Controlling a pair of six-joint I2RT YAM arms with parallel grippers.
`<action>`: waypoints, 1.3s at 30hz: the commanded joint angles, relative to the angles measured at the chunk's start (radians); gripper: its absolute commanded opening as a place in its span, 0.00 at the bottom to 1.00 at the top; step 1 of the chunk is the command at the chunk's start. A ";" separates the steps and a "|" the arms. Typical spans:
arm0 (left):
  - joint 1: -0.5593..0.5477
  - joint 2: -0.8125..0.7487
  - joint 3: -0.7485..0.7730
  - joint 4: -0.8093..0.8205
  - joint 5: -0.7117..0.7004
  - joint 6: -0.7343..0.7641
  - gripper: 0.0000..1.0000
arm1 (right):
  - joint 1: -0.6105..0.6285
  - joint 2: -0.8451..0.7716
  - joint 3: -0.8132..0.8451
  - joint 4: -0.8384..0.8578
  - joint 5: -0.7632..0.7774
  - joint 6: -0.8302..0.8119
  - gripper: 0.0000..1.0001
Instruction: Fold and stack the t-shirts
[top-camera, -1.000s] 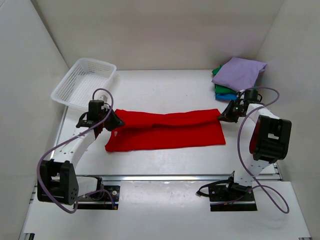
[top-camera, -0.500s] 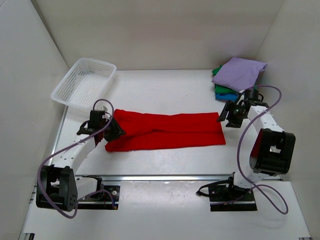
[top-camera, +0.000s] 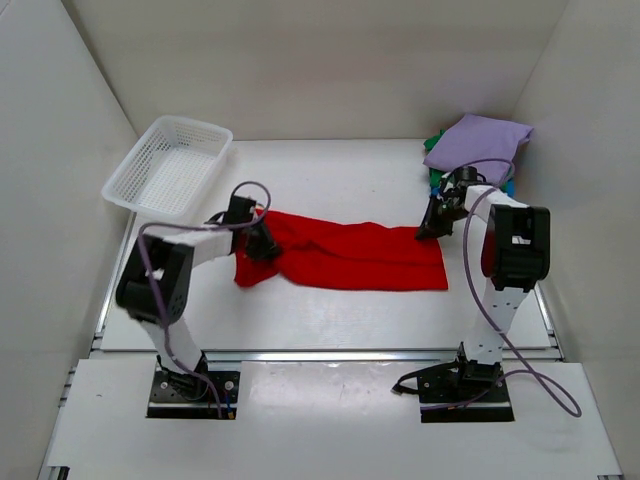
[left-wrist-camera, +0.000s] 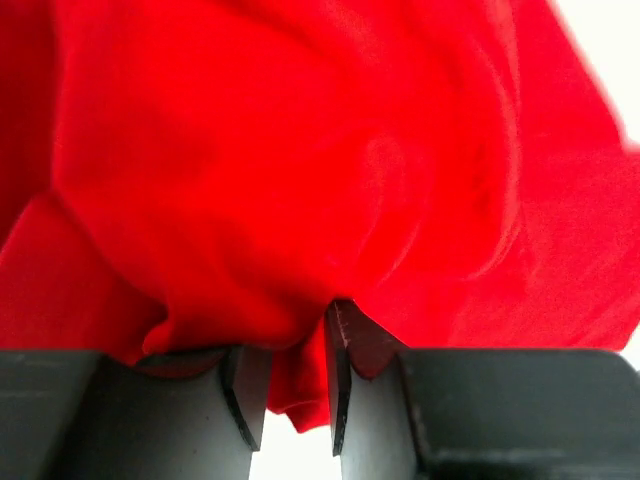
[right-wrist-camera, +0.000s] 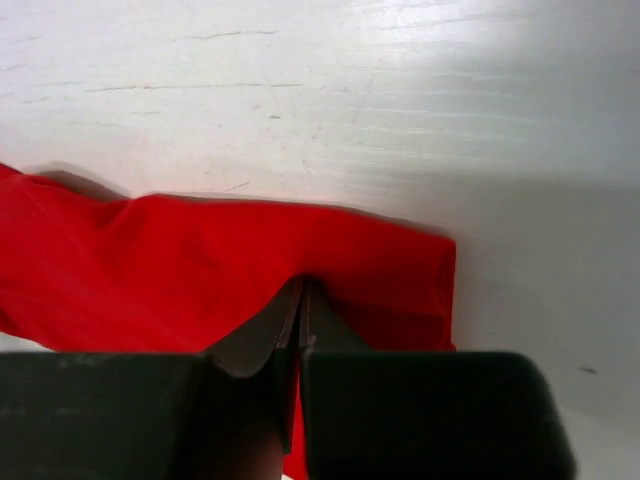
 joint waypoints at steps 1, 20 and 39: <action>-0.014 0.228 0.228 -0.002 -0.072 0.022 0.37 | 0.026 -0.015 0.018 -0.109 0.121 0.022 0.00; 0.029 1.040 1.860 -0.547 0.182 0.064 0.62 | 0.604 -0.739 -0.833 0.522 0.002 0.669 0.21; -0.291 -0.418 -0.165 -0.108 0.055 -0.145 0.81 | 0.427 -0.934 -0.894 0.076 0.046 0.365 0.60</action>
